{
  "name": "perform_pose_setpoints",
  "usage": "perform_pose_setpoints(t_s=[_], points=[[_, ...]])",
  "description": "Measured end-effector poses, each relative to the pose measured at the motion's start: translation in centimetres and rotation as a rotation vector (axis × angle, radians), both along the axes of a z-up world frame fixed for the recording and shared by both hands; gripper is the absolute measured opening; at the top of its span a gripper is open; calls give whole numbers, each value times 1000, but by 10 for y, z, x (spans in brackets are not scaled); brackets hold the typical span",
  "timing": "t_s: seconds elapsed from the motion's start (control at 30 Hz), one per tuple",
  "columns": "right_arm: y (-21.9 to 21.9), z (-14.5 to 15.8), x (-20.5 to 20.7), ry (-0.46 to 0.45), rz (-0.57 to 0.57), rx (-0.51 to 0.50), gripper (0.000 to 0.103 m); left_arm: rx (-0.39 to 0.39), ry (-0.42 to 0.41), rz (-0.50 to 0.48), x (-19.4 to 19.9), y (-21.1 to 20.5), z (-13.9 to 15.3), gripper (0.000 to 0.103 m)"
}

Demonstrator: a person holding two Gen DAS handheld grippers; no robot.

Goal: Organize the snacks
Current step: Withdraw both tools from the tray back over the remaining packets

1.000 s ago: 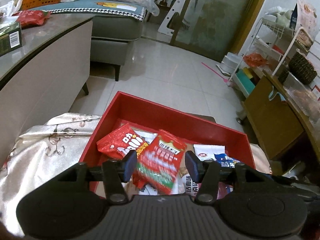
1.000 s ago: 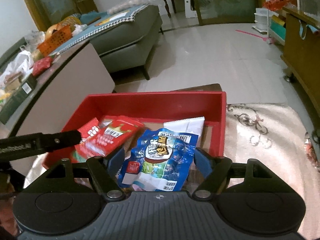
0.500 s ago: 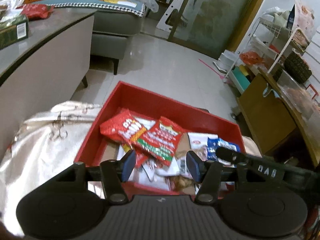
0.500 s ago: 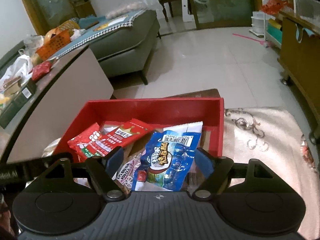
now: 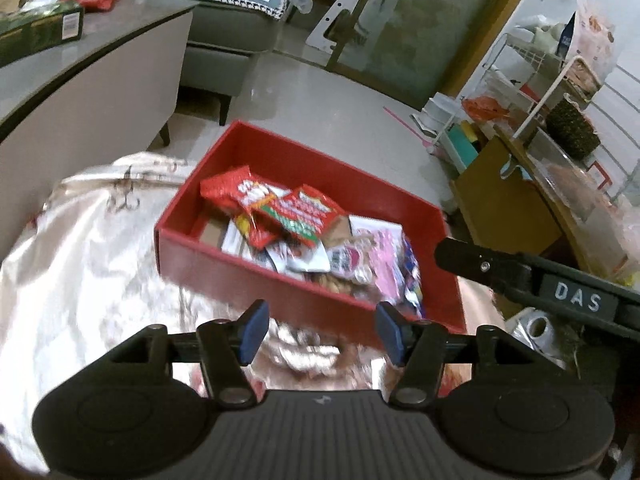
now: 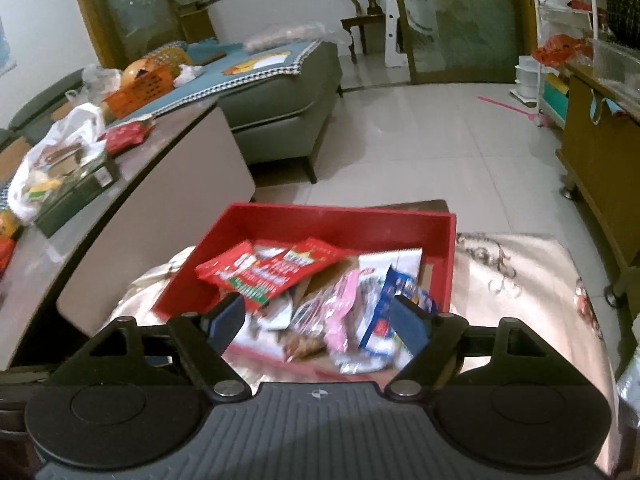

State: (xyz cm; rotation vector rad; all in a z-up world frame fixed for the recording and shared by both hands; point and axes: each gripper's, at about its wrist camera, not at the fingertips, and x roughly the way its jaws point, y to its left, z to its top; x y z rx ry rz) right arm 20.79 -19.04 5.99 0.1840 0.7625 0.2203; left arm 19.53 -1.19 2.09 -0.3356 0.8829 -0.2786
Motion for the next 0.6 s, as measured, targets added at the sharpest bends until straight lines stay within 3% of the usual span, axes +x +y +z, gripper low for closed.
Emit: perform_pose_setpoints(t_s=[0.3, 0.47, 0.6], points=[[-14, -1, -80, 33, -55, 31, 85, -21, -1, 8, -55, -8, 2, 52], [-26, 9, -121, 26, -123, 42, 85, -40, 3, 62, -78, -6, 4, 53], [-30, 7, -142, 68, -170, -27, 85, 15, -6, 48, -93, -16, 5, 53]])
